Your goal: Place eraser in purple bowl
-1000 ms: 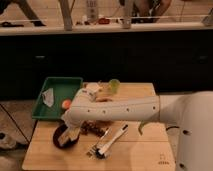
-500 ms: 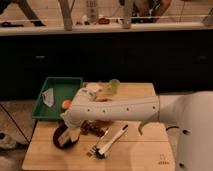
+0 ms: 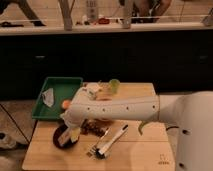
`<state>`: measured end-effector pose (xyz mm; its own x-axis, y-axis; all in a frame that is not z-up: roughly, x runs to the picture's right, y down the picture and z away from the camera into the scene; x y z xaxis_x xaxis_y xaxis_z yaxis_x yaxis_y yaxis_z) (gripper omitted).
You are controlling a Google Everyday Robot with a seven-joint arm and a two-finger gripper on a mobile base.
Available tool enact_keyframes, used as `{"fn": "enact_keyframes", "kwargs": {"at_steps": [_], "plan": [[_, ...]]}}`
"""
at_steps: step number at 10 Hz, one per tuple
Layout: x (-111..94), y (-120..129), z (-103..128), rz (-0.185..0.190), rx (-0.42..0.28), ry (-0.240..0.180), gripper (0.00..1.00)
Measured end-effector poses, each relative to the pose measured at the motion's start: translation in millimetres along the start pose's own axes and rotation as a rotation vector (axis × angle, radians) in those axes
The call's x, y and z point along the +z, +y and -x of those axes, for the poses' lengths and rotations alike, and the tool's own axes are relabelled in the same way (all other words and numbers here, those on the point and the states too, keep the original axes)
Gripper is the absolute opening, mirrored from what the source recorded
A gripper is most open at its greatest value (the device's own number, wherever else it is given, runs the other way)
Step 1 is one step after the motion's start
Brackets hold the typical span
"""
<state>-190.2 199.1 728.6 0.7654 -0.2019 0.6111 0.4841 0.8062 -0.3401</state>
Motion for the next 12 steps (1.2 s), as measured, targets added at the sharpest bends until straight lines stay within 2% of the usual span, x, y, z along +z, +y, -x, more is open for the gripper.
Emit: {"fn": "enact_keyframes", "kwargs": {"at_steps": [3, 12], "plan": [[-1.8, 3.4, -2.5, 0.003, -0.009, -0.013, 0.8], [-1.5, 3.4, -1.6, 0.003, -0.009, -0.015, 0.8]]}}
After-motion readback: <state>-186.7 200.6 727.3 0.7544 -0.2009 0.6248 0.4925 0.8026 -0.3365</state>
